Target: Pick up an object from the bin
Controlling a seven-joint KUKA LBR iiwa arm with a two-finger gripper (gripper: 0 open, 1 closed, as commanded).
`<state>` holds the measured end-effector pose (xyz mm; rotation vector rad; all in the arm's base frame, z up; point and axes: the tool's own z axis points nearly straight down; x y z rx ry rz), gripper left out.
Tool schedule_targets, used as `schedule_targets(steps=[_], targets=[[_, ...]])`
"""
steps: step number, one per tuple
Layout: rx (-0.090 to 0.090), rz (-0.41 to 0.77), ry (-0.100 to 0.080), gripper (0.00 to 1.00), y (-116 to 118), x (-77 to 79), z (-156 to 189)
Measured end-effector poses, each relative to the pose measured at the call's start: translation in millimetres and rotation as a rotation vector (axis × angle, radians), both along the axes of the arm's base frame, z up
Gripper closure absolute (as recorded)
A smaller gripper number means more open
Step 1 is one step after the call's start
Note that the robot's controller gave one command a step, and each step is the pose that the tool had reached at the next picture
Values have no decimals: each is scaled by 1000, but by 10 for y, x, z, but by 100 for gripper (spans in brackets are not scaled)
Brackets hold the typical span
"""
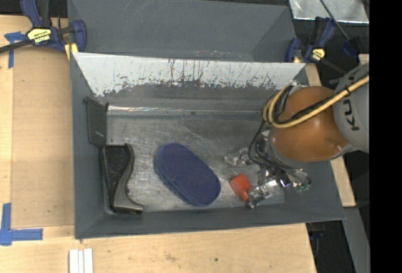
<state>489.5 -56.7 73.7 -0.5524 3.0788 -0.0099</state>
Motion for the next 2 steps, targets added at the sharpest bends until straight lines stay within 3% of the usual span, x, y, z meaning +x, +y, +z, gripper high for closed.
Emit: schedule_targets(steps=[1,2], targets=[[3,2,-6,100,15,17,12],[3,12,3,100,80,26,1587]])
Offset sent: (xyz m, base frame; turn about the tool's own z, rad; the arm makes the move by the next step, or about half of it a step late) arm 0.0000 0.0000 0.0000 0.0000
